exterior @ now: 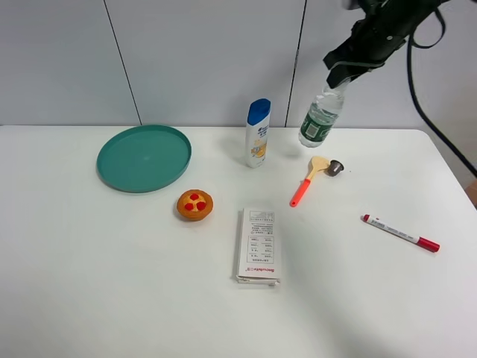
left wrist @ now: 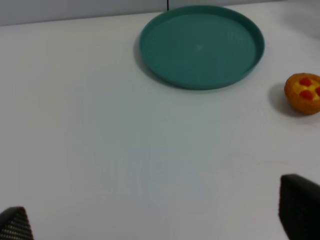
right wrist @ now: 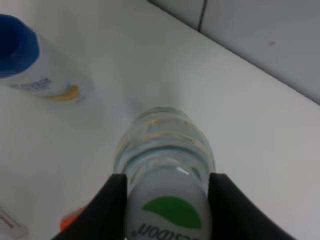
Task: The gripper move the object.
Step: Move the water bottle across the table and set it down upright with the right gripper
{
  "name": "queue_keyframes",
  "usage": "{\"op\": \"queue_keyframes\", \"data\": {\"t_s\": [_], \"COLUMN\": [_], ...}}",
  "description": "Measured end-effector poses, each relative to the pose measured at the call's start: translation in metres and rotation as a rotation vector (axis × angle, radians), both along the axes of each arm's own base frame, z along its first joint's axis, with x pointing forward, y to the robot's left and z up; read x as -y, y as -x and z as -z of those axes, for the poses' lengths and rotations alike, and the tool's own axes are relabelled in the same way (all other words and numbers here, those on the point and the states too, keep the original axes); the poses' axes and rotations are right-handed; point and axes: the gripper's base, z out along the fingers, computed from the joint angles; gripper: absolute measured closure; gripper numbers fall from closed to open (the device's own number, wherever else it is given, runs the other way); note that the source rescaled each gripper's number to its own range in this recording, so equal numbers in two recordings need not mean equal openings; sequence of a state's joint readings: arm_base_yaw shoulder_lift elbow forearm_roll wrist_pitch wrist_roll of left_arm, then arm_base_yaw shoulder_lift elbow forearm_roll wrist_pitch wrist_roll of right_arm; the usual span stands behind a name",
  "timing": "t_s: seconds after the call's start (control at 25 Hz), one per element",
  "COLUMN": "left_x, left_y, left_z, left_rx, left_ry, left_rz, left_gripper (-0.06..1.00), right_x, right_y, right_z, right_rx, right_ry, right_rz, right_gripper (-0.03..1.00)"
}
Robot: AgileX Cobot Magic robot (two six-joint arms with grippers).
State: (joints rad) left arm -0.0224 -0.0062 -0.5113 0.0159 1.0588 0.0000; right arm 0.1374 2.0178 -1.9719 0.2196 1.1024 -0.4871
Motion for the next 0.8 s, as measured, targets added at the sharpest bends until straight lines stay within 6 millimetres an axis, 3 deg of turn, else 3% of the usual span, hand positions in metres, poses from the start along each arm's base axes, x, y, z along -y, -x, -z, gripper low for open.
{"op": "queue_keyframes", "data": {"t_s": [0.16, 0.28, 0.8], "left_x": [0.0, 0.0, 0.0], "left_y": [0.0, 0.0, 0.0], "left_z": [0.0, 0.0, 0.0], "left_rx": [0.0, 0.0, 0.0], "left_ry": [0.0, 0.0, 0.0], "left_rz": [0.0, 0.0, 0.0], "left_gripper": [-0.06, -0.06, -0.06], "right_x": [-0.03, -0.041, -0.038], "right_y": [-0.01, -0.013, -0.014], "right_z": [0.016, 0.028, 0.035], "right_rx": [-0.004, -0.02, -0.042], "right_ry": [0.017, 0.043, 0.127], "right_rz": [-0.043, -0.057, -0.045], "right_gripper": [0.97, 0.97, 0.97]}}
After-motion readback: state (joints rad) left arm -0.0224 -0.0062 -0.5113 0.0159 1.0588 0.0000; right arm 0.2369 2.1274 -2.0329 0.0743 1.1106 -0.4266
